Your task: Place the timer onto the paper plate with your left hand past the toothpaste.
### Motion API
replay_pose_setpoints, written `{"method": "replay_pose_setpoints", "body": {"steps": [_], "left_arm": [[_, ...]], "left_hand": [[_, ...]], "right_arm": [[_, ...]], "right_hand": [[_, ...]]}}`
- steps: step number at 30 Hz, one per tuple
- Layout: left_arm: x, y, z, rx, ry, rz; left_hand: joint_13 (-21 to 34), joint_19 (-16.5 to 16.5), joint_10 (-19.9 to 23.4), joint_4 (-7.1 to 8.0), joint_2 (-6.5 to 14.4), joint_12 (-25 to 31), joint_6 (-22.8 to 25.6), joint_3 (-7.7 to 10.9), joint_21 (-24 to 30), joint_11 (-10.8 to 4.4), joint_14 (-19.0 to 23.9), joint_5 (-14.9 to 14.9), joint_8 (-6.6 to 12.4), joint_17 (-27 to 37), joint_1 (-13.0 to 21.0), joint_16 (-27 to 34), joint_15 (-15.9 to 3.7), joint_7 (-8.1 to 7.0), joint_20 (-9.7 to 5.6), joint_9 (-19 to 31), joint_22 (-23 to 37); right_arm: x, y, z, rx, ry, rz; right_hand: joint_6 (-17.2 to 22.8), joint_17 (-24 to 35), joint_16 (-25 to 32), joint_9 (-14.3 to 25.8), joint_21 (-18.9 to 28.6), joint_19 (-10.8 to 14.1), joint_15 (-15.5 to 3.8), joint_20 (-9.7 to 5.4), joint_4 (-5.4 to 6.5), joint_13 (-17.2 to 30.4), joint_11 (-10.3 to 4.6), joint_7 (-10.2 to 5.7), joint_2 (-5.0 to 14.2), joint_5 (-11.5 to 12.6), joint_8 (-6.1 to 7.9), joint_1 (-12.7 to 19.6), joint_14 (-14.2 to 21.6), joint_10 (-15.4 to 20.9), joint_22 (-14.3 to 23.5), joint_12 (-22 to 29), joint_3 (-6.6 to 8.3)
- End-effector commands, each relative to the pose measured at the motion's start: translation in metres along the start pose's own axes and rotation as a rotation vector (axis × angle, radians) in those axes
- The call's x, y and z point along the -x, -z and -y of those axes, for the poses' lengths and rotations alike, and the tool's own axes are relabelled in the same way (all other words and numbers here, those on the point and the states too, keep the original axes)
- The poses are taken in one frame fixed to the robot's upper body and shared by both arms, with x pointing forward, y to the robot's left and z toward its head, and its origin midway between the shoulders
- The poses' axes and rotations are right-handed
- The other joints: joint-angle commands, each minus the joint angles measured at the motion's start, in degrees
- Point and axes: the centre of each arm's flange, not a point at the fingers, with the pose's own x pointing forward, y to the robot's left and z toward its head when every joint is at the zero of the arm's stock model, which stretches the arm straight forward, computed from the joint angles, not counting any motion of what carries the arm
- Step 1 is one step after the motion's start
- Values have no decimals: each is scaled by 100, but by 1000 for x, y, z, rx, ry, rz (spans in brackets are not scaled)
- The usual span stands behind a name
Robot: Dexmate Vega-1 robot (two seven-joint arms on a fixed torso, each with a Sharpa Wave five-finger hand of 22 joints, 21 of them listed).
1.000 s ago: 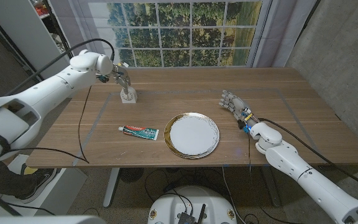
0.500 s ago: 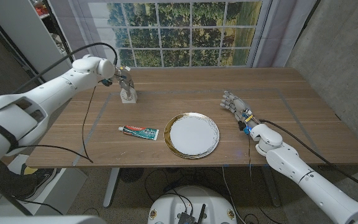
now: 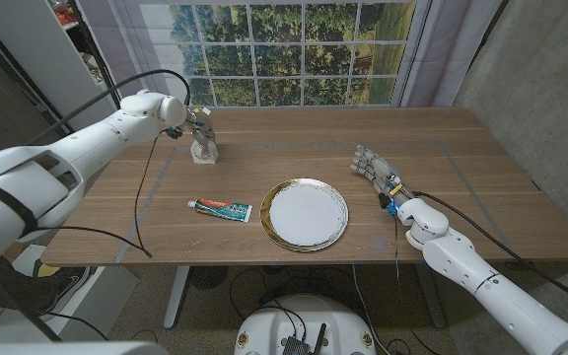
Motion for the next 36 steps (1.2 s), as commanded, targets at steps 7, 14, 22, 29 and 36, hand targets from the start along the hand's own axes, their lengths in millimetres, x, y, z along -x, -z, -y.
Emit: {"method": "replay_pose_setpoints", "body": {"steps": [7, 14, 22, 29, 36], "left_arm": [[20, 7, -19, -3, -44, -14], [44, 3, -40, -15, -81, 6], [77, -2, -70, -36, -125, 36], [108, -1, -101, -54, -167, 27], [129, -3, -126, -52, -170, 41]], "left_hand": [[174, 93, 311, -58, 197, 139, 249, -37, 110, -101, 180, -26, 116, 177, 339, 140, -1040, 18, -72, 65, 50], [241, 64, 263, 3, 199, 127, 326, -84, 143, -69, 128, -51, 151, 178, 327, 77, -989, 46, -67, 90, 66], [268, 58, 276, 28, 205, 132, 332, -97, 160, -88, 130, -57, 153, 175, 323, 54, -990, 48, -57, 99, 71], [293, 51, 257, 51, 217, 124, 335, -107, 175, -90, 138, -61, 153, 175, 319, 37, -989, 38, -52, 106, 75], [320, 43, 241, 70, 224, 115, 301, -118, 192, -93, 142, -66, 138, 176, 320, 15, -992, 56, -51, 113, 79]], "right_arm": [[2, 3, -2, -12, 1, -3], [1, 4, -4, -8, -15, -6], [-4, 3, -5, -10, -28, -9], [-6, 5, -5, -16, -38, -13], [-9, 5, -5, -25, -42, -8]], "right_hand": [[47, -13, 26, -13, -46, 55, -422, -59, -32, -10, 14, -6, 58, 24, 42, -10, 41, 34, 13, 26, -1], [58, -22, 30, -19, -64, 66, -420, -54, -39, -17, 17, -6, 64, 25, 45, -10, 44, 37, 14, 27, -1], [61, -35, 37, -28, -93, 80, -401, -54, -46, -27, 28, -2, 69, 25, 45, -17, 48, 46, 14, 30, -7], [65, -45, 42, -36, -121, 89, -403, -53, -53, -36, 27, -1, 77, 25, 45, -20, 48, 38, 14, 27, -9], [64, -57, 47, -43, -145, 105, -398, -48, -62, -45, 18, -4, 83, 27, 44, -21, 51, 41, 15, 28, -10]]}}
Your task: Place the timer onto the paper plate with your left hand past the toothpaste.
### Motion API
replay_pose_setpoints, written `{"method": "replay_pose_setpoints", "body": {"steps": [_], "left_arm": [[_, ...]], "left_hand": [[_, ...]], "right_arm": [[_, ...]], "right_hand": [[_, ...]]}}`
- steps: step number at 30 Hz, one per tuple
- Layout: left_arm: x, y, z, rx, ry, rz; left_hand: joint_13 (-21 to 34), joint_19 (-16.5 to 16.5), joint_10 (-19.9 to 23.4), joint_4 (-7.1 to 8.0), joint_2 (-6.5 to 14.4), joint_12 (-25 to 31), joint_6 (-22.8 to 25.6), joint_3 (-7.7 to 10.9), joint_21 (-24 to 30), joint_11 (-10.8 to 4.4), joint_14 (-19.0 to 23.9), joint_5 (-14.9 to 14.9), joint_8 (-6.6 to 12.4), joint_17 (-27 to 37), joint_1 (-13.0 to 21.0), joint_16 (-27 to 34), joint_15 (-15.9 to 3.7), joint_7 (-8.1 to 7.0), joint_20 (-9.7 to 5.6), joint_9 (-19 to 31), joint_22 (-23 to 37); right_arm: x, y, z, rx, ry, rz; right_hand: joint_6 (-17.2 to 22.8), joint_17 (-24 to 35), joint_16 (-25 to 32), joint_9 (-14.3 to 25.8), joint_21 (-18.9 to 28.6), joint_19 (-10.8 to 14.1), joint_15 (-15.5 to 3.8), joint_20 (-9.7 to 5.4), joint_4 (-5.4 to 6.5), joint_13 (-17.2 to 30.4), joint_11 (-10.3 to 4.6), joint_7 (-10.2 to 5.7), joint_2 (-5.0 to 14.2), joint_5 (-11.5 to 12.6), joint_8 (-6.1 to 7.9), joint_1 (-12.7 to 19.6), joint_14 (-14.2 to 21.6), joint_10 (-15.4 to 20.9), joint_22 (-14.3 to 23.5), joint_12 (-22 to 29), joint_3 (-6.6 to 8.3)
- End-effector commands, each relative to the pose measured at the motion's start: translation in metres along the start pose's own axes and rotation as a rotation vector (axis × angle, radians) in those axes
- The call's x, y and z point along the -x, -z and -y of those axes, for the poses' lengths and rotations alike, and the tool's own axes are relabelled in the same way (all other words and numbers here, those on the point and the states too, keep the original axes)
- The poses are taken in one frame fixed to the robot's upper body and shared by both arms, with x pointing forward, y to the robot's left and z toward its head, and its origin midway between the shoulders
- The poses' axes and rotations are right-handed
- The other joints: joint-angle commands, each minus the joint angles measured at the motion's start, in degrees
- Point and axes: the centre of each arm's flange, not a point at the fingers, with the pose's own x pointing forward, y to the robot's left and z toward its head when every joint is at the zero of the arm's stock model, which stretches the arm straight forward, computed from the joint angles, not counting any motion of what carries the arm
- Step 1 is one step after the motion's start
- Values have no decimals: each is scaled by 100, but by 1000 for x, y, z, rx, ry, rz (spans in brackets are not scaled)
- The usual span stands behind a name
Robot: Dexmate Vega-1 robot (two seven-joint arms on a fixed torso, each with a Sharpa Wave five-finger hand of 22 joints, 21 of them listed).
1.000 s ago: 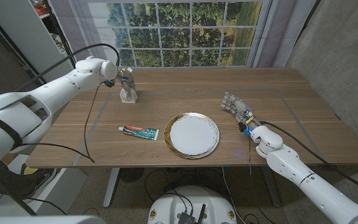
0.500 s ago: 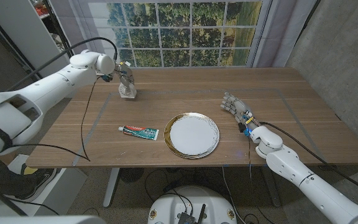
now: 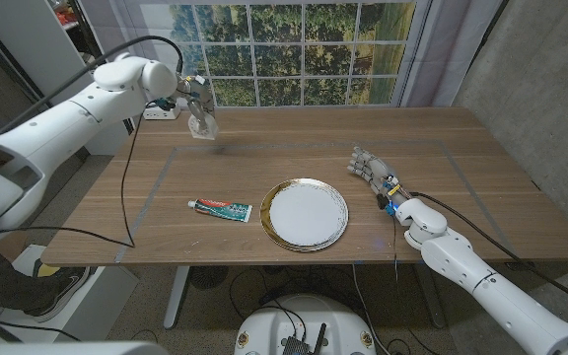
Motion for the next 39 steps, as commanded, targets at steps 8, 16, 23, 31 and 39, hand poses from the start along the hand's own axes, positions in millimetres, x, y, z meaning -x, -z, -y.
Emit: {"method": "replay_pose_setpoints", "body": {"steps": [8, 16, 23, 31, 39], "left_arm": [[50, -19, -75, 1, -19, 80], [55, -40, -89, -12, -2, 146], [55, -58, -94, -4, 20, 215], [55, -77, -96, -7, 38, 283], [63, -99, -96, -33, 28, 347]], "left_hand": [[350, -34, 82, 65, 256, 22, 8, 0, 42, -103, 16, -32, -9, 22, 165, -38, -963, 21, -54, 37, 27], [384, -53, 79, 85, 269, 17, 9, -9, 60, -106, 20, -37, -18, 26, 169, -62, -956, 30, -46, 33, 29], [414, -62, 76, 125, 292, 12, 10, -23, 80, -97, 20, -44, -25, 34, 147, -81, -944, 28, -43, 32, 32], [448, -74, 70, 156, 319, 5, 6, -27, 101, -86, 20, -54, -35, 44, 140, -102, -949, 39, -37, 30, 34], [482, -87, 89, 175, 332, 6, 16, -30, 123, -61, 30, -65, -39, 54, 142, -119, -950, 44, -31, 30, 34]], "right_arm": [[-6, 5, 0, -16, -19, 8], [-3, 12, 0, -32, -5, 13], [-1, 15, 1, -42, 8, 27], [2, 19, 3, -51, 20, 46], [7, 22, 5, -64, 35, 57]], "right_hand": [[48, -22, 29, 3, -47, 72, -398, -56, -54, -2, 20, 23, 68, 28, 44, -3, 50, 45, 16, 29, 3], [51, -36, 37, -4, -75, 83, -390, -56, -63, -11, 39, 23, 77, 31, 44, 1, 68, 52, 16, 32, 9], [59, -48, 45, -11, -108, 93, -393, -56, -70, -21, 22, 25, 88, 33, 46, 0, 73, 75, 17, 41, 11], [72, -59, 55, -17, -137, 106, -401, -51, -77, -30, 40, 26, 95, 36, 50, 0, 90, 79, 17, 42, 14], [81, -72, 63, -24, -173, 120, -399, -48, -84, -41, 32, 34, 102, 38, 52, -1, 95, 94, 18, 46, 17]]}}
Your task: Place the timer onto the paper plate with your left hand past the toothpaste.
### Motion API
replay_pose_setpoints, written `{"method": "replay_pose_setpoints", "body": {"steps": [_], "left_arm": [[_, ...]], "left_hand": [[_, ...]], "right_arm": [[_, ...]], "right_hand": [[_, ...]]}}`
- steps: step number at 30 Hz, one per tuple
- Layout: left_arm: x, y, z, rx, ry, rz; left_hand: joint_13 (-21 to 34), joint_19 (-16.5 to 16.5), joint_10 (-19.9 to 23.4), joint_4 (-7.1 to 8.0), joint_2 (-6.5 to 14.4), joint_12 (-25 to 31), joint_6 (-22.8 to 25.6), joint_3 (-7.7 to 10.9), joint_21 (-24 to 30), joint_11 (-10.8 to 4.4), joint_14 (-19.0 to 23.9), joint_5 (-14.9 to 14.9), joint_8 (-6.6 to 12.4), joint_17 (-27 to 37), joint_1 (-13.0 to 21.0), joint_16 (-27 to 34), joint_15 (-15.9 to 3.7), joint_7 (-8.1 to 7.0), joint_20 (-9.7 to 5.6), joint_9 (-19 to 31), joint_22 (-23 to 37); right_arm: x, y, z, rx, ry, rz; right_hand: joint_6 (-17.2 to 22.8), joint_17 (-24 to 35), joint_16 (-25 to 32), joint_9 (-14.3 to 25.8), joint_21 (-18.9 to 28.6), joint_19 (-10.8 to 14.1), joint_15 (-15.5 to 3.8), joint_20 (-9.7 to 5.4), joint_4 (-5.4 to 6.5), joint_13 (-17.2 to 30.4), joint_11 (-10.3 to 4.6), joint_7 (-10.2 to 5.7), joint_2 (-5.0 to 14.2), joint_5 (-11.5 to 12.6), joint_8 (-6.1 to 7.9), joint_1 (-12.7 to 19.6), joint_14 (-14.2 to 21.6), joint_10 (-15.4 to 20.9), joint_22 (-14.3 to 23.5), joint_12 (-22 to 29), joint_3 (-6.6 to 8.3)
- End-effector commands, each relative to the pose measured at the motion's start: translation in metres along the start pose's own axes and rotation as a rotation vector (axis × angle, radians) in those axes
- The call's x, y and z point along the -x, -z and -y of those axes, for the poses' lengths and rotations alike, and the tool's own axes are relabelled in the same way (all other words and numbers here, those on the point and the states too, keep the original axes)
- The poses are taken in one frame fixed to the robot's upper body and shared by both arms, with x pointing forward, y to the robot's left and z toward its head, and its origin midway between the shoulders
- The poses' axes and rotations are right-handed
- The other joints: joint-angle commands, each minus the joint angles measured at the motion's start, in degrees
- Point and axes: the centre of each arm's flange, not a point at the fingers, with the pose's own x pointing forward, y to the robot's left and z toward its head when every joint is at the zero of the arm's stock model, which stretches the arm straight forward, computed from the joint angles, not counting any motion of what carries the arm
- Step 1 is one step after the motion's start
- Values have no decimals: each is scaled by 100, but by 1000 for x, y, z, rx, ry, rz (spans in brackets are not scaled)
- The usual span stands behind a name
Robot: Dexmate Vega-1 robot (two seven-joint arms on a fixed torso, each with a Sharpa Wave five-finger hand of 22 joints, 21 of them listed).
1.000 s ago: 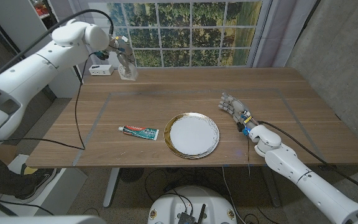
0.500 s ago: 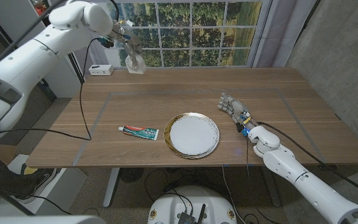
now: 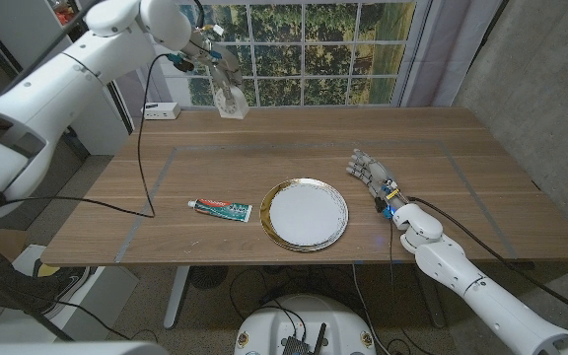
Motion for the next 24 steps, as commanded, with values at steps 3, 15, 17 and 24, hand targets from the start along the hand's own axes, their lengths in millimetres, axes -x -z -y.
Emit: {"method": "replay_pose_setpoints", "body": {"steps": [3, 15, 17, 24], "left_arm": [[4, -42, 0, -41, -6, 122], [7, -76, 16, -102, -50, 204], [5, -78, 19, -100, -49, 219], [-8, -90, 29, -116, -38, 268]], "left_hand": [[494, -43, 89, 79, 267, 26, 36, 72, 67, -60, 37, -7, 10, 32, 222, -16, -952, 39, -33, 12, 8], [540, -69, 64, 96, 288, 4, 30, 76, 96, -64, 27, -32, -4, 59, 241, -38, -953, 41, -22, 10, 7], [546, -71, 80, 97, 293, 8, 28, 78, 100, -42, 30, -35, -5, 65, 245, -38, -955, 40, -23, 11, 7], [570, -79, 78, 105, 301, 1, 50, 73, 118, -41, 29, -55, 1, 92, 254, -36, -949, 50, -19, 16, 6]], "right_arm": [[9, 5, 4, -11, 20, 24], [20, 5, 5, -6, 22, 45], [22, 6, 4, -3, 21, 50], [27, -4, 0, 9, 13, 89]], "right_hand": [[52, 5, 45, -1, -50, 87, -398, -29, -29, 10, 26, 4, 48, 38, 52, 3, 47, 58, 18, 44, 6], [56, -10, 53, -9, -101, 110, -405, -33, -38, -6, 13, 5, 56, 42, 51, 3, 45, 71, 19, 48, 9], [56, -12, 55, -10, -106, 114, -406, -29, -40, -8, 17, 4, 58, 43, 50, 4, 46, 69, 19, 47, 10], [71, -20, 58, -14, -133, 124, -404, -30, -49, -15, 6, -2, 59, 44, 55, 8, 41, 68, 20, 46, 10]]}}
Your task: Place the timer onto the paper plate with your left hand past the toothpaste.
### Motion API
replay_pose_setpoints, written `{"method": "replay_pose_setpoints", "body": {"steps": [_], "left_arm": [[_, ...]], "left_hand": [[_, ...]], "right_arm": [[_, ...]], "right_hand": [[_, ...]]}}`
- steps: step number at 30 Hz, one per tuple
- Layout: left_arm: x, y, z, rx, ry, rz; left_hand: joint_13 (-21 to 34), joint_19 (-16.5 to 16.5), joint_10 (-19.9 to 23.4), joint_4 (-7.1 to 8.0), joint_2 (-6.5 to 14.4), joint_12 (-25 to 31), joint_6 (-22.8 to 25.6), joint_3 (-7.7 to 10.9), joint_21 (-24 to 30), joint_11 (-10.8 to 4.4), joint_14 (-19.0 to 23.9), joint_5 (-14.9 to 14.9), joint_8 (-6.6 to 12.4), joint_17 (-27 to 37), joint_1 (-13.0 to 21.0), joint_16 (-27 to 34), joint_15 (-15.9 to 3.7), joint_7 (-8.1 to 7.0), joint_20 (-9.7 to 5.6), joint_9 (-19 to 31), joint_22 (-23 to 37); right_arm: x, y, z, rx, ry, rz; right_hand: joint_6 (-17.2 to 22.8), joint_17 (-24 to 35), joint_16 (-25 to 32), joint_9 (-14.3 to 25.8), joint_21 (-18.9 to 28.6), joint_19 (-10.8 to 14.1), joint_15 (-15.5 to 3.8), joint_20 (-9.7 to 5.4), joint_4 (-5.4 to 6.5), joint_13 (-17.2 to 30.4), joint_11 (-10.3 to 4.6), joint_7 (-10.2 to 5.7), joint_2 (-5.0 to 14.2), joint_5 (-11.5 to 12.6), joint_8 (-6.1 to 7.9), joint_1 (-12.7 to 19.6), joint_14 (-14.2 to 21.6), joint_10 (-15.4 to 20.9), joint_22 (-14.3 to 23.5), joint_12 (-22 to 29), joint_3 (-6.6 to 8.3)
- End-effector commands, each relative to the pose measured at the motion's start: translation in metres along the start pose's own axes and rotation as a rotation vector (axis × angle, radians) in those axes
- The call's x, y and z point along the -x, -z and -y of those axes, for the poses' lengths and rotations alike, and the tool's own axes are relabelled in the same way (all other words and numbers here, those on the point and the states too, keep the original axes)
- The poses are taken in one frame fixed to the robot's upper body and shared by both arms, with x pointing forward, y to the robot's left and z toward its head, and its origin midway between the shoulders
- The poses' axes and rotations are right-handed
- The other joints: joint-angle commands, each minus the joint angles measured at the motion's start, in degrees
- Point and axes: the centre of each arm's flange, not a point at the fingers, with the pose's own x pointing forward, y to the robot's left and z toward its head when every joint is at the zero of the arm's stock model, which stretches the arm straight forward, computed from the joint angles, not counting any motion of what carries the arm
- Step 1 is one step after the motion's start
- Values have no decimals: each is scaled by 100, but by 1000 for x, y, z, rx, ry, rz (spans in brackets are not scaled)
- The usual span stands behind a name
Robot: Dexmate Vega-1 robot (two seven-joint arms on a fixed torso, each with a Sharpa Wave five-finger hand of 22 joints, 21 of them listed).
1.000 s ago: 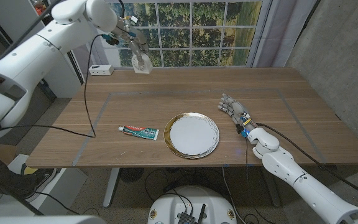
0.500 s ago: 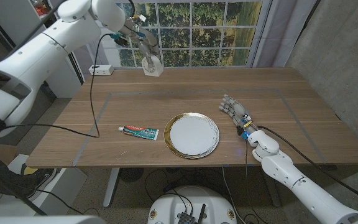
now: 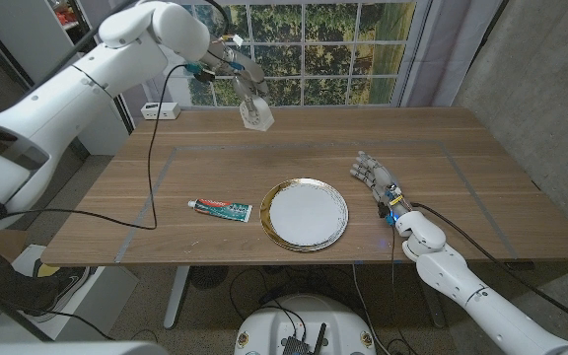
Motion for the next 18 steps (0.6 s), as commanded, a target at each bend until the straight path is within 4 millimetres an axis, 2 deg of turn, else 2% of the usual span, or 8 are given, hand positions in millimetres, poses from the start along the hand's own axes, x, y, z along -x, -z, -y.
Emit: {"method": "replay_pose_setpoints", "body": {"steps": [1, 12, 18], "left_arm": [[-17, -24, 15, -31, -6, 92], [-36, -32, 35, -18, -1, 162], [-44, -40, 42, -23, 5, 203]], "left_hand": [[572, -29, 77, 104, 304, 42, 49, 75, 32, -44, 31, -17, 22, 38, 258, -14, -955, 27, -28, 13, 7], [613, -40, 75, 114, 311, 27, 53, 72, 65, -49, 17, -53, 15, 77, 275, -25, -951, 28, -33, 15, 5], [634, -51, 91, 112, 314, 25, 63, 76, 81, -41, 21, -69, 13, 95, 294, -28, -960, 29, -35, 12, 4]], "right_arm": [[10, -11, -5, 16, -8, 55], [10, -34, -13, 59, -34, 109], [8, -37, -14, 64, -43, 121]], "right_hand": [[78, 4, 59, 12, -15, 63, -409, -30, -46, 9, -15, -4, 58, 22, 57, 10, 45, 53, 20, 46, 4], [85, -7, 53, 7, -57, 57, -422, -22, -63, -2, -24, -17, 52, 24, 57, 19, 11, 38, 20, 39, 2], [82, -14, 54, 4, -89, 58, -416, -13, -70, -11, -11, -23, 54, 24, 54, 21, -5, 12, 21, 28, -1]]}}
